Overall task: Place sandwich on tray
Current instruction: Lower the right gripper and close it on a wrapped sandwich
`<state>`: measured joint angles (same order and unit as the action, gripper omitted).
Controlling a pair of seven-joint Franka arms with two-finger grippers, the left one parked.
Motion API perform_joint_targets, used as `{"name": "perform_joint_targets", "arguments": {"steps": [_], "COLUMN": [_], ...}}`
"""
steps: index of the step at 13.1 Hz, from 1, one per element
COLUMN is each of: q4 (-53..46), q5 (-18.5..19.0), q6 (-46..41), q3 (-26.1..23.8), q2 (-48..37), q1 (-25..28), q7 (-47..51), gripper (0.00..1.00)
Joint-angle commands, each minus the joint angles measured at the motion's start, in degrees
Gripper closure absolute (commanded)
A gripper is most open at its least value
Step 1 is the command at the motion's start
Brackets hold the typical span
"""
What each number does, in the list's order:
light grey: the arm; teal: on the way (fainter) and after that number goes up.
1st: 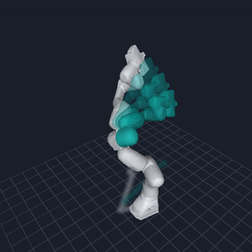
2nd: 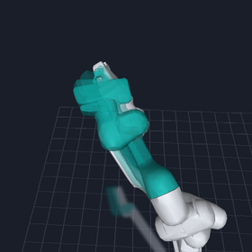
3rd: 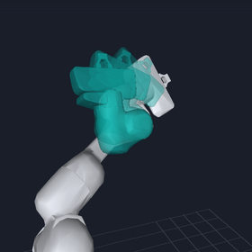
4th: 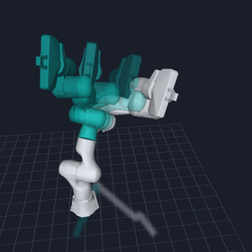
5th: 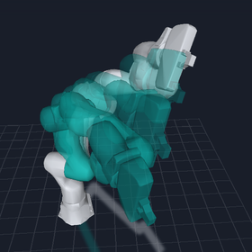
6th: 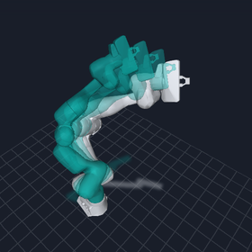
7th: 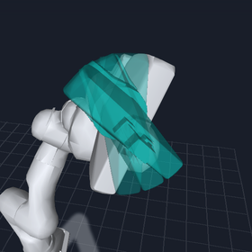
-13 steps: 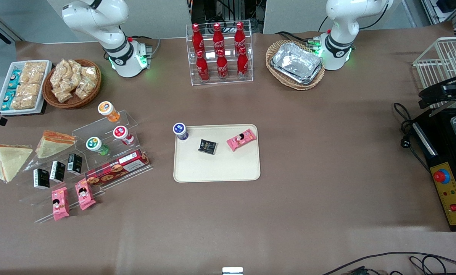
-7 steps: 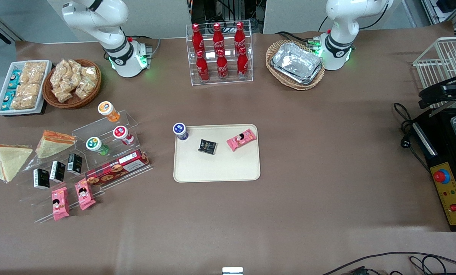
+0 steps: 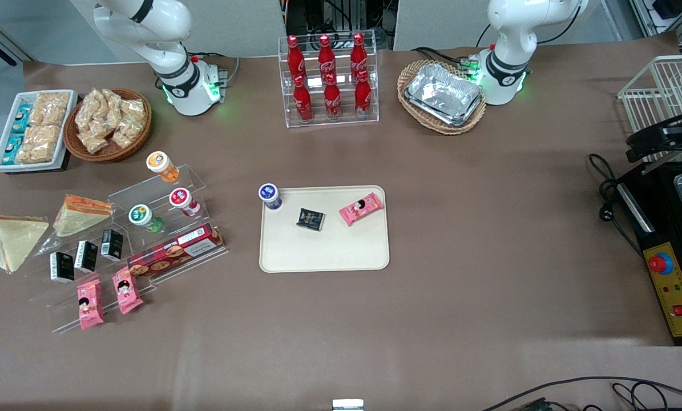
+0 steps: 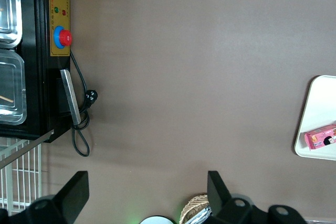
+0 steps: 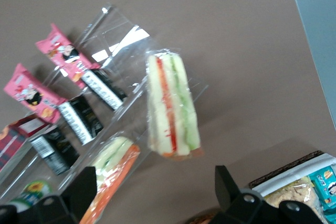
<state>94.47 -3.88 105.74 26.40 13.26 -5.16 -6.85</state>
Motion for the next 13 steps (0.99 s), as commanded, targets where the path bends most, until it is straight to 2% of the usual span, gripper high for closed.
{"name": "perform_joint_targets", "arguments": {"steps": [1, 5, 13], "q4": [-0.08, -0.08, 0.10], "q5": [-1.66, -1.83, -1.92], "q6": [3.41, 6.41, 7.11], "q3": [-0.21, -0.21, -0.30], "q2": [2.64, 5.20, 6.26], "q1": [-1.78, -2.58, -2.58], "q7": [-0.89, -1.24, -1.24], "gripper": [0.00, 0.00, 0.00]}}
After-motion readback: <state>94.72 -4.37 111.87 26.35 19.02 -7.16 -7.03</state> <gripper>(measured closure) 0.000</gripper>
